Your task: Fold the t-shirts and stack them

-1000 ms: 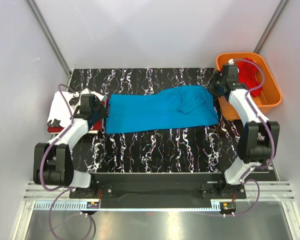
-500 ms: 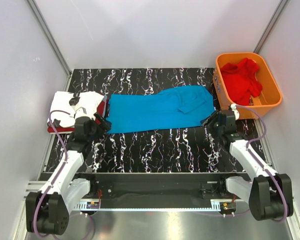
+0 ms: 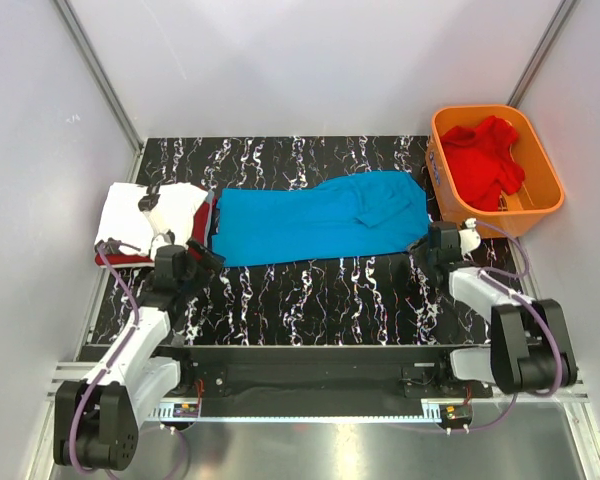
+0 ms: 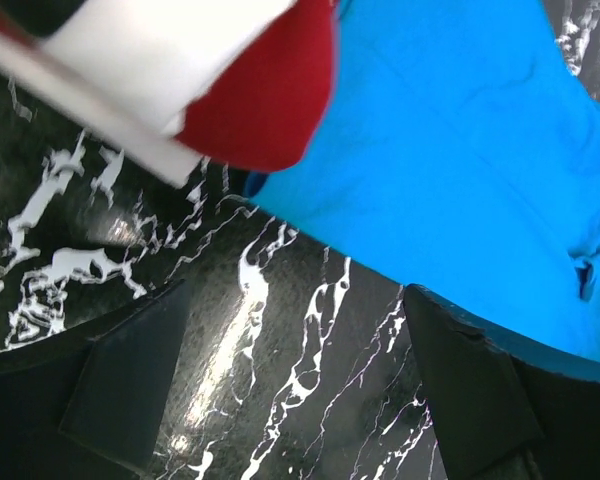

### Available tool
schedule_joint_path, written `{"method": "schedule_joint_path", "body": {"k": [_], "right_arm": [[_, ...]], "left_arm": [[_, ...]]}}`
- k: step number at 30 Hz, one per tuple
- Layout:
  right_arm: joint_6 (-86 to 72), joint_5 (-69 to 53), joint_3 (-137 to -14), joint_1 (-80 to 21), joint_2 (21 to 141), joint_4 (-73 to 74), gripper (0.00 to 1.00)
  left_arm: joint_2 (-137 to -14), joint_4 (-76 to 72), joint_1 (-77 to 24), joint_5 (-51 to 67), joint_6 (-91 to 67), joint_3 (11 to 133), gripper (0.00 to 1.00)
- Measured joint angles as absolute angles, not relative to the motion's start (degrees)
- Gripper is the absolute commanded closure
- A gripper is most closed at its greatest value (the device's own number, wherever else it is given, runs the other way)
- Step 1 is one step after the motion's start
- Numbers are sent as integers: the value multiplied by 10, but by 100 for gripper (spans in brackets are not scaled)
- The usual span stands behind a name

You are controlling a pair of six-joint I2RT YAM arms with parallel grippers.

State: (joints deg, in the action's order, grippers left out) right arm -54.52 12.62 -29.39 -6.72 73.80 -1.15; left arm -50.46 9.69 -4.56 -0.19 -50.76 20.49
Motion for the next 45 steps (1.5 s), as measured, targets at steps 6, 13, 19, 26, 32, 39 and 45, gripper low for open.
{"method": "schedule_joint_path", "body": {"k": [6,13,19,26,32,39,45], "right_arm": [[-573,140,-319,-67,831,-60,45],[-598,156,-355,-67,909,-134,78],[-603,161,-345,-68,916,-142,100],[-602,160,-333,-68,894,-142,100],[-597,161,-324,-72,853,-141,100],[-596,167,-308,-74,827,-143,100],[-596,169,-306,-76,827,-143,100]], "left_arm": [[-511,62,-46,-2,-562,171,15],[-529,15,-46,-1,-607,153,19],[-577,-19,-46,1,-622,154,21],[-605,-36,-62,-6,-633,162,27],[-644,-49,-79,-24,-648,176,39],[-719,-85,-101,-57,-689,205,48],[-780,-78,-139,-113,-740,255,48]]}}
